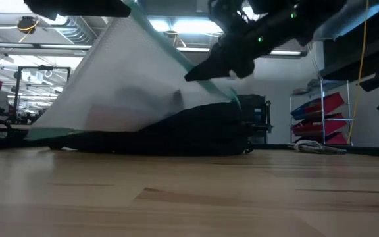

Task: Unpack backpack
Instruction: Put the blue zip bag into the black backpack

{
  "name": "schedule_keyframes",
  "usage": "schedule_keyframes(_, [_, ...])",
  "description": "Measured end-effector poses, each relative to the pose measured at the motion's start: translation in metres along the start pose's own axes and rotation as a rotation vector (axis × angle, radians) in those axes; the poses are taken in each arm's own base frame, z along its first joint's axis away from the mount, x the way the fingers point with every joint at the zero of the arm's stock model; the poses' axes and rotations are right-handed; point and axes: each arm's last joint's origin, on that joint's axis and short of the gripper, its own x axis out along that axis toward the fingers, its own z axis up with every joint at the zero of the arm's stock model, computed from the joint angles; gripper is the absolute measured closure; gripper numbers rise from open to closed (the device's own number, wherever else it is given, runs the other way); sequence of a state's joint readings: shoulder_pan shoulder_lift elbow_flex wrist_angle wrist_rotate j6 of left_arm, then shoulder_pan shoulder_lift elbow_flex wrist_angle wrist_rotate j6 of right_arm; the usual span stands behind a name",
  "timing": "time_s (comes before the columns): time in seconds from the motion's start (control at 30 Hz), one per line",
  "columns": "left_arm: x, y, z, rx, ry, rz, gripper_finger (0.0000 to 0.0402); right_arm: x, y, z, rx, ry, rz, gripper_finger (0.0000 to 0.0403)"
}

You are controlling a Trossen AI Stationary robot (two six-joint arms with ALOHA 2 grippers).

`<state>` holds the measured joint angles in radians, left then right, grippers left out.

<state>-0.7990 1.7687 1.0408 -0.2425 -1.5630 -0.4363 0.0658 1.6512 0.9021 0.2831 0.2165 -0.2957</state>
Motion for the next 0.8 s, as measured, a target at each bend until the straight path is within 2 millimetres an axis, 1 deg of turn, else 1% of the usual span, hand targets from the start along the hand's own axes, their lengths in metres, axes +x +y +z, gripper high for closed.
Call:
schedule_keyframes(0.1, [0.000, -0.002, 0.009, -0.079, 0.018, -0.039, 0.0362, -0.010, -0.005, 0.008, 0.020, 0.028, 0.007, 0.0391])
schedule_keyframes(0.2, [-0.002, -0.002, 0.022, -0.105, 0.027, -0.070, 0.0360, -0.025, -0.012, 0.020, 0.033, 0.007, 0.000, 0.0399])
schedule_keyframes(0.33, [-0.008, -0.001, 0.044, -0.066, 0.006, -0.072, 0.0341, -0.054, -0.026, 0.043, 0.054, -0.078, -0.038, 0.0401])
schedule_keyframes(0.4, [-0.011, 0.000, 0.055, -0.040, -0.002, -0.073, 0.0326, -0.071, -0.033, 0.050, 0.053, -0.077, -0.066, 0.0402])
schedule_keyframes(0.47, [-0.011, 0.001, 0.061, -0.034, -0.007, -0.064, 0.0310, -0.090, -0.039, 0.054, 0.052, -0.046, -0.078, 0.0402])
schedule_keyframes(0.53, [-0.008, 0.002, 0.061, -0.034, -0.003, -0.050, 0.0292, -0.113, -0.043, 0.055, 0.085, -0.026, -0.073, 0.0402])
schedule_keyframes(0.63, [0.006, 0.002, 0.057, -0.079, 0.022, -0.030, 0.0264, -0.144, -0.041, 0.056, 0.163, -0.014, -0.019, 0.0402])
schedule_keyframes(0.73, [0.025, 0.001, 0.048, -0.123, 0.067, -0.035, 0.0236, -0.169, -0.026, 0.055, 0.245, -0.012, 0.185, 0.0402])
schedule_keyframes(0.8, [0.038, 0.001, 0.042, -0.132, 0.103, -0.047, 0.0219, -0.186, -0.014, 0.054, 0.277, 0.015, 0.281, 0.0402])
